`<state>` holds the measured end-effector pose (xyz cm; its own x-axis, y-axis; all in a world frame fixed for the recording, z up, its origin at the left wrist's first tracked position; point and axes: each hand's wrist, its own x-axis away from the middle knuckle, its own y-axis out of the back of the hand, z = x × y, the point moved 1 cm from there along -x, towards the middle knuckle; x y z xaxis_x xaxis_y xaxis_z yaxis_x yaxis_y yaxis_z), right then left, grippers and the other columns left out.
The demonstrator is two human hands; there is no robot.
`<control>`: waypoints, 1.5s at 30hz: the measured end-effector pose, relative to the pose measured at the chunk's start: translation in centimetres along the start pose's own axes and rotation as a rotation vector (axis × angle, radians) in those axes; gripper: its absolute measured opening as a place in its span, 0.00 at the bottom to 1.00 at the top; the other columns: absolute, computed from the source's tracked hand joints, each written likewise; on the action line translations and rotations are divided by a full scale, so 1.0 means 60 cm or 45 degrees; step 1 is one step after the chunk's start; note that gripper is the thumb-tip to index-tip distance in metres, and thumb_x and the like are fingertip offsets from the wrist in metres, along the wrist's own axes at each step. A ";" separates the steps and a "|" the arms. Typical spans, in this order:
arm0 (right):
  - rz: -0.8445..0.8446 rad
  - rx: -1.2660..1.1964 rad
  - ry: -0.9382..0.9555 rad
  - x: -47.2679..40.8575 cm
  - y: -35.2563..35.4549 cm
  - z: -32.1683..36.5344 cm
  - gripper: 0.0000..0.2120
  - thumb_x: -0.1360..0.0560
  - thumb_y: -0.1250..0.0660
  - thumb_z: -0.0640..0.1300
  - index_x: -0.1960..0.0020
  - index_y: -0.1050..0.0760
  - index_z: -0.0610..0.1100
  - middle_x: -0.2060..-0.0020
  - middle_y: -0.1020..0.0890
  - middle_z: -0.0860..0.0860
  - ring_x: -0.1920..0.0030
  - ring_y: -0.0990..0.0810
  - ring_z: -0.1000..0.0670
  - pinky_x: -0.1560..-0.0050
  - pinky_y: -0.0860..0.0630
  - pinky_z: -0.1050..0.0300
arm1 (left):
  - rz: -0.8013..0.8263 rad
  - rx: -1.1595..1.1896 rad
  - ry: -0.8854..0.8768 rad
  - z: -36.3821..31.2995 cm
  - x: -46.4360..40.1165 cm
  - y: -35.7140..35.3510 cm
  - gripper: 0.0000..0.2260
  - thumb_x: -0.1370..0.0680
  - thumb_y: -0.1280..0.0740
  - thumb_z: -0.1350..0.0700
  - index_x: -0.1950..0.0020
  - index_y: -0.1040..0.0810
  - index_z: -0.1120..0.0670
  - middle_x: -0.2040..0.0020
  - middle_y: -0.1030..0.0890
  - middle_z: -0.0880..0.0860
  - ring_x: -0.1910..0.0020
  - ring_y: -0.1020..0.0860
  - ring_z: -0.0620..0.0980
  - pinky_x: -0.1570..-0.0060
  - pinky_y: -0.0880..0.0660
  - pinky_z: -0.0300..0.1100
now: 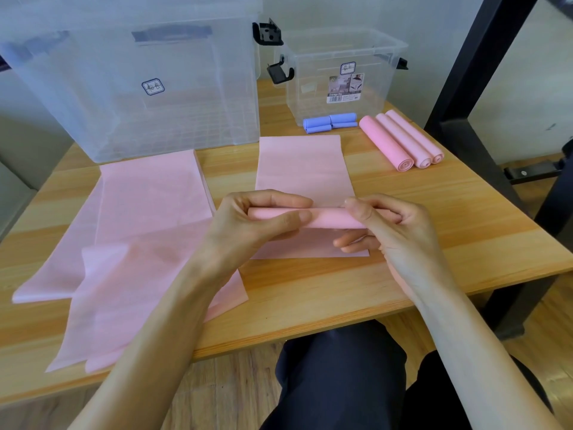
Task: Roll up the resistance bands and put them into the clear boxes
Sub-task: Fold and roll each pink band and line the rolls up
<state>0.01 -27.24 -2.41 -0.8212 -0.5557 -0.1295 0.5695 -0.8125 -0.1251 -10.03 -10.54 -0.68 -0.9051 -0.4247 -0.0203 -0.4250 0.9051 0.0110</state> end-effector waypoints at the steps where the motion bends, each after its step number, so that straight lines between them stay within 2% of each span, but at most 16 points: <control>1: 0.017 -0.006 -0.010 0.000 0.000 0.001 0.12 0.32 0.27 0.48 0.54 0.18 0.40 0.64 0.15 0.45 0.67 0.15 0.43 0.66 0.17 0.55 | -0.017 0.004 0.003 0.000 0.000 0.000 0.08 0.35 0.25 0.55 0.57 0.13 0.52 0.55 0.14 0.52 0.56 0.16 0.48 0.54 0.18 0.39; 4: 0.116 0.015 0.009 0.002 0.000 0.003 0.14 0.32 0.26 0.42 0.47 0.19 0.40 0.59 0.14 0.44 0.62 0.14 0.43 0.62 0.17 0.56 | -0.092 0.017 0.026 0.000 0.000 0.001 0.11 0.32 0.27 0.52 0.54 0.14 0.56 0.54 0.14 0.51 0.57 0.16 0.47 0.58 0.19 0.37; 7: 0.100 0.013 0.048 0.002 0.001 0.002 0.11 0.31 0.27 0.39 0.50 0.19 0.40 0.61 0.14 0.45 0.63 0.14 0.44 0.63 0.18 0.56 | -0.084 0.012 0.039 0.001 0.001 0.001 0.10 0.32 0.27 0.52 0.54 0.14 0.55 0.54 0.14 0.50 0.56 0.16 0.47 0.57 0.19 0.38; 13: 0.044 -0.003 -0.015 0.002 0.001 0.001 0.11 0.31 0.28 0.47 0.54 0.18 0.40 0.64 0.15 0.41 0.68 0.15 0.43 0.67 0.18 0.55 | -0.028 -0.023 0.007 0.000 0.003 0.002 0.06 0.35 0.25 0.53 0.59 0.12 0.50 0.55 0.14 0.51 0.55 0.16 0.47 0.54 0.18 0.41; 17: 0.136 0.011 -0.011 0.002 0.000 0.002 0.13 0.32 0.26 0.41 0.48 0.19 0.40 0.59 0.14 0.44 0.63 0.14 0.43 0.63 0.18 0.56 | -0.105 -0.010 0.015 0.001 0.004 0.002 0.08 0.33 0.26 0.51 0.58 0.13 0.52 0.55 0.13 0.50 0.57 0.16 0.47 0.57 0.18 0.39; 19: 0.127 0.019 0.008 0.002 0.000 0.001 0.12 0.32 0.27 0.39 0.49 0.19 0.39 0.61 0.14 0.45 0.63 0.14 0.44 0.63 0.18 0.57 | -0.090 0.002 0.024 0.001 0.004 0.003 0.08 0.34 0.26 0.50 0.58 0.13 0.51 0.55 0.13 0.50 0.55 0.16 0.47 0.55 0.18 0.39; 22: 0.063 0.006 -0.014 0.002 0.002 0.000 0.10 0.31 0.27 0.44 0.52 0.18 0.39 0.64 0.15 0.45 0.67 0.15 0.44 0.66 0.18 0.57 | -0.029 -0.014 0.023 0.001 0.005 0.004 0.09 0.37 0.24 0.53 0.58 0.12 0.49 0.56 0.14 0.51 0.56 0.17 0.47 0.52 0.18 0.40; 25: 0.087 0.010 -0.057 0.003 0.000 0.001 0.13 0.32 0.27 0.48 0.52 0.19 0.41 0.63 0.15 0.42 0.66 0.15 0.43 0.65 0.18 0.55 | -0.045 -0.020 0.025 0.002 0.005 0.004 0.08 0.37 0.24 0.52 0.59 0.12 0.50 0.57 0.14 0.51 0.58 0.16 0.47 0.54 0.18 0.40; 28: 0.140 0.038 -0.050 0.004 0.000 0.002 0.14 0.32 0.26 0.43 0.48 0.19 0.42 0.61 0.14 0.44 0.63 0.14 0.44 0.63 0.18 0.55 | -0.097 -0.035 0.045 0.002 0.004 0.004 0.09 0.36 0.25 0.49 0.59 0.13 0.51 0.58 0.14 0.52 0.61 0.17 0.47 0.58 0.18 0.38; 30: 0.128 0.037 -0.030 0.003 0.001 0.002 0.12 0.32 0.26 0.42 0.49 0.18 0.41 0.63 0.15 0.44 0.64 0.14 0.44 0.64 0.18 0.56 | -0.084 -0.044 0.057 0.003 0.004 0.003 0.09 0.35 0.25 0.49 0.58 0.13 0.51 0.57 0.14 0.51 0.60 0.16 0.47 0.56 0.18 0.38; 32: 0.080 0.024 -0.016 0.003 0.001 0.001 0.11 0.32 0.26 0.44 0.52 0.18 0.40 0.64 0.15 0.44 0.66 0.15 0.44 0.66 0.19 0.57 | -0.045 -0.030 0.057 0.002 0.004 0.003 0.09 0.36 0.24 0.51 0.58 0.12 0.50 0.56 0.14 0.50 0.57 0.16 0.47 0.53 0.18 0.40; 36: 0.043 0.011 -0.038 0.003 -0.001 0.002 0.12 0.33 0.27 0.49 0.55 0.17 0.41 0.64 0.15 0.42 0.68 0.15 0.43 0.68 0.19 0.57 | -0.038 -0.056 0.036 0.002 0.005 0.004 0.08 0.36 0.25 0.51 0.59 0.13 0.51 0.55 0.14 0.52 0.56 0.16 0.48 0.52 0.17 0.43; 41: 0.084 0.027 -0.027 0.002 0.000 0.001 0.11 0.33 0.26 0.42 0.52 0.18 0.39 0.62 0.14 0.46 0.64 0.14 0.44 0.65 0.18 0.58 | -0.079 -0.082 0.038 0.003 0.005 0.005 0.09 0.35 0.26 0.47 0.60 0.13 0.50 0.57 0.14 0.51 0.59 0.17 0.46 0.56 0.18 0.41; 45: 0.027 0.016 -0.043 0.002 0.001 -0.001 0.14 0.33 0.26 0.48 0.53 0.17 0.39 0.61 0.15 0.41 0.67 0.15 0.42 0.67 0.18 0.57 | -0.002 -0.073 0.001 0.003 0.006 0.004 0.10 0.36 0.24 0.51 0.56 0.12 0.48 0.55 0.14 0.51 0.55 0.17 0.49 0.50 0.18 0.43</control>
<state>-0.07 -27.38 -2.49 -0.8099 -0.5783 -0.0984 0.5864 -0.8025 -0.1102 -10.44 -10.45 -0.87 -0.9044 -0.4263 -0.0195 -0.4265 0.9019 0.0681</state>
